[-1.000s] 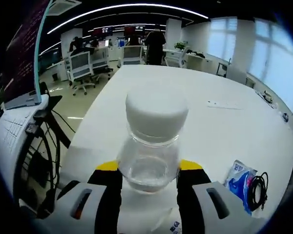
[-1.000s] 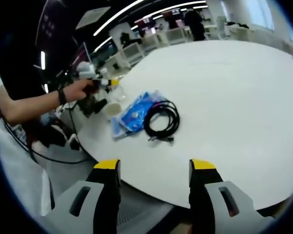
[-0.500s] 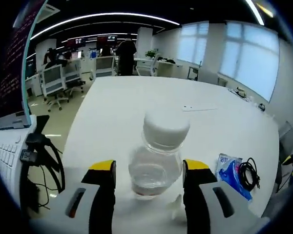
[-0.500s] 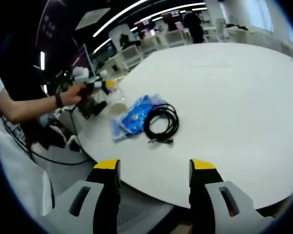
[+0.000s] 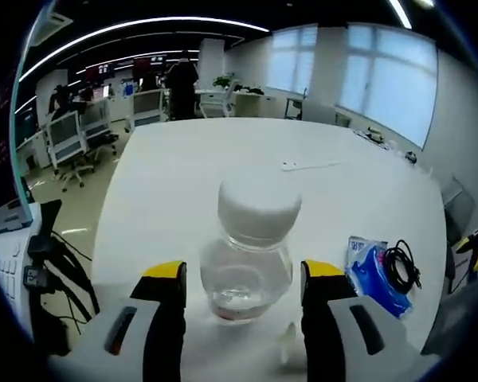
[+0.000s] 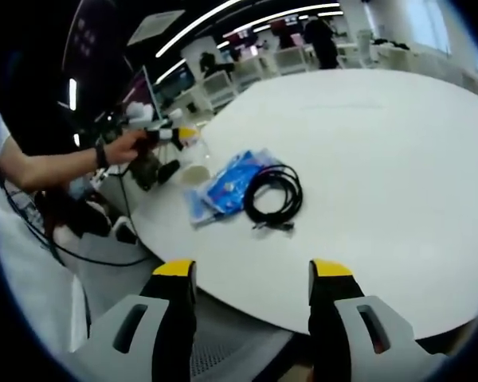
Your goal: Arrange the tabletop items into an orderly group along one side of the table until the central work area is clear of visible clutter.
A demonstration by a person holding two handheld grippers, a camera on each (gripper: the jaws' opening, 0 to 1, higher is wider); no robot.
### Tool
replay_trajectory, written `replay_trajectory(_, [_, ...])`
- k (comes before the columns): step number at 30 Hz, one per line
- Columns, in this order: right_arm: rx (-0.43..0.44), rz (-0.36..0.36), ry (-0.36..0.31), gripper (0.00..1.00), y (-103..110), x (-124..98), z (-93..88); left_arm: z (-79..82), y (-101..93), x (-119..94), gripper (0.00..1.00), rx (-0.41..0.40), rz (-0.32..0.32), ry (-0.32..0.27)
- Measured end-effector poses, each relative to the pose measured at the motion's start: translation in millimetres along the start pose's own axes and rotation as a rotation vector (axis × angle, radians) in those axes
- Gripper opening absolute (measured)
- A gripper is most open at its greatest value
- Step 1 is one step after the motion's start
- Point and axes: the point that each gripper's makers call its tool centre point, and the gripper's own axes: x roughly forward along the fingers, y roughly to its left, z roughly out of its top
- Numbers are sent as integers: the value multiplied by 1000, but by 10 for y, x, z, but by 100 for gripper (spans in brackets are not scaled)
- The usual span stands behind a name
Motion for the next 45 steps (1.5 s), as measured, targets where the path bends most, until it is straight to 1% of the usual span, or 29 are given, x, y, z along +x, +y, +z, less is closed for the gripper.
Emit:
replay_trajectory(2, [-1,0,1,55,13,-8,-5,21,-3,6,52,-6,-1,-7])
replay_trajectory(3, [-3,0,2,55,10,-6,-8,22,-22,9,48,-8,-2,-7])
replay_trajectory(4, [-4,0,2,55,10,-5,-13,38,-36,19,42,-9,-16,-15])
replay_trajectory(5, [-3,-1,3,55,16,-8,-15,33,-38,26,42,-21,-13,-16])
replay_trajectory(6, [-2,-2,0,55,20,-7,-16,9,-43,7,42,-54,6,-6])
replay_trajectory(7, [-1,-2,-1,55,18,-3,-16,37,-51,12,42,-56,14,-21])
replay_trajectory(9, [5,1,-2,55,32,17,-26,40,-91,20,41,-52,31,-25])
replay_trajectory(11, [-2,7,2,55,65,36,-30,44,-97,24,41,-80,68,-33])
replay_trajectory(15, [0,11,-1,54,86,53,-10,65,-130,55,41,-103,127,-40])
replay_trajectory(17, [2,11,-6,54,85,53,1,87,-84,102,41,-128,170,-35])
replay_trajectory(21, [0,8,-3,54,62,22,-6,115,-128,150,41,-126,191,-37])
replay_trajectory(25, [12,-5,-12,54,1,-43,-20,125,-120,165,41,-128,201,-36])
replay_trajectory(29, [24,-19,-12,54,-50,-85,-72,116,-125,166,41,-122,204,-15])
replay_trajectory(32, [37,-17,-17,54,-47,-87,-84,105,-130,160,42,-131,204,-7])
replay_trajectory(34, [35,-8,-11,54,-17,-80,-93,113,-134,163,43,-149,187,-14])
replay_trajectory(35, [30,-6,-9,54,-5,-75,-94,136,-133,149,44,-178,179,-31])
replay_trajectory(36, [24,-5,-9,54,8,-75,-90,157,-108,132,45,-188,187,-45])
replay_trajectory(40, [27,-1,-18,54,19,-77,-75,215,-85,24,48,-209,186,-72])
replay_trajectory(45, [23,3,-20,54,34,-77,-73,119,-112,-137,54,-226,176,-58])
